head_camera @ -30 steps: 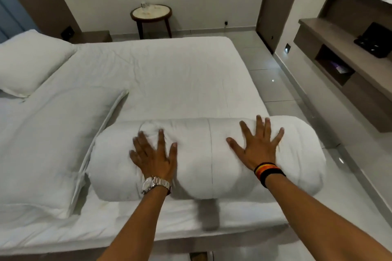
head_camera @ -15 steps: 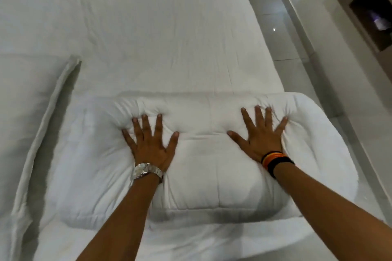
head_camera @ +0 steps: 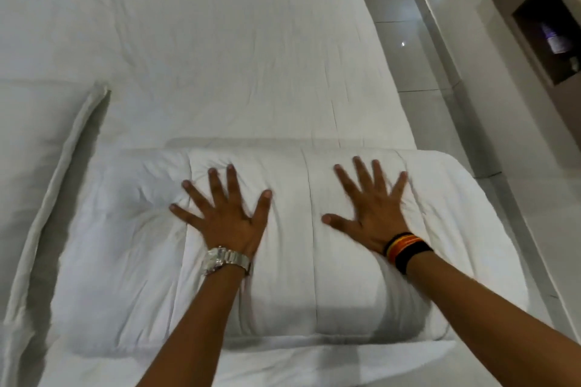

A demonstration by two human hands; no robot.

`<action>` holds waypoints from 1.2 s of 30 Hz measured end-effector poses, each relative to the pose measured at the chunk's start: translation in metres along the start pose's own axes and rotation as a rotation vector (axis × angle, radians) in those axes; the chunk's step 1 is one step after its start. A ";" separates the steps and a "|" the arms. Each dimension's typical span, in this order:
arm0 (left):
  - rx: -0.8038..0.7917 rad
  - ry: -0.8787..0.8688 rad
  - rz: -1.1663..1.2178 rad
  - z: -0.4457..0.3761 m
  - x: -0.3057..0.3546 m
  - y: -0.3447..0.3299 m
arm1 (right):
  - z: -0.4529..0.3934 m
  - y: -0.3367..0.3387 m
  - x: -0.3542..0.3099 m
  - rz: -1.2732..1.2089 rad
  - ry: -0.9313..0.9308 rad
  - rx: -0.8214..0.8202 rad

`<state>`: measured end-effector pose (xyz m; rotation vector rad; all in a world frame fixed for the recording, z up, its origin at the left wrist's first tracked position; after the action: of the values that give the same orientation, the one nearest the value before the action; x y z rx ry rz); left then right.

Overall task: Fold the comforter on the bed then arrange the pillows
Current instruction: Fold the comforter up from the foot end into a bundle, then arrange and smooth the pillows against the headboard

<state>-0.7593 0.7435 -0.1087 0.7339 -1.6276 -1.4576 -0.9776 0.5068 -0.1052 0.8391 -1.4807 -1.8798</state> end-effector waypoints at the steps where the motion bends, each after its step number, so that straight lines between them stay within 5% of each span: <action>1: -0.008 0.009 -0.013 0.008 0.006 -0.004 | -0.001 -0.011 -0.017 -0.005 0.037 -0.034; 5: -0.131 -0.003 -0.071 0.013 0.003 -0.018 | -0.004 -0.037 -0.016 0.058 -0.015 -0.203; 11: 0.050 0.248 0.060 0.097 -0.005 0.037 | -0.085 0.041 -0.041 -0.367 0.090 -0.055; 16: 0.004 0.784 0.246 0.195 0.004 0.032 | -0.127 0.007 -0.099 -0.384 0.119 -0.717; 20: 0.141 1.094 0.583 0.237 0.012 0.019 | -0.113 -0.045 -0.103 -0.445 0.012 -0.952; 27: 0.401 1.391 1.085 0.277 0.027 -0.002 | -0.110 -0.075 -0.087 -0.439 -0.082 -1.043; 36: 0.498 1.556 1.498 0.309 0.065 -0.044 | -0.103 -0.074 -0.087 -0.562 -0.117 -1.035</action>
<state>-1.0619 0.8392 -0.1405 0.3843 -0.6777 0.6267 -0.8485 0.5276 -0.1858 0.6356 -0.1410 -2.6948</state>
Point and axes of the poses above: each hand's wrist, its own z-axis away from the middle knuckle, its own y-axis out of the back of the hand, x = y × z, the point moved 10 cm from there along -z, towards the middle knuckle, and after that the axes turned 3 degrees about -y, right-handed, at the moved point
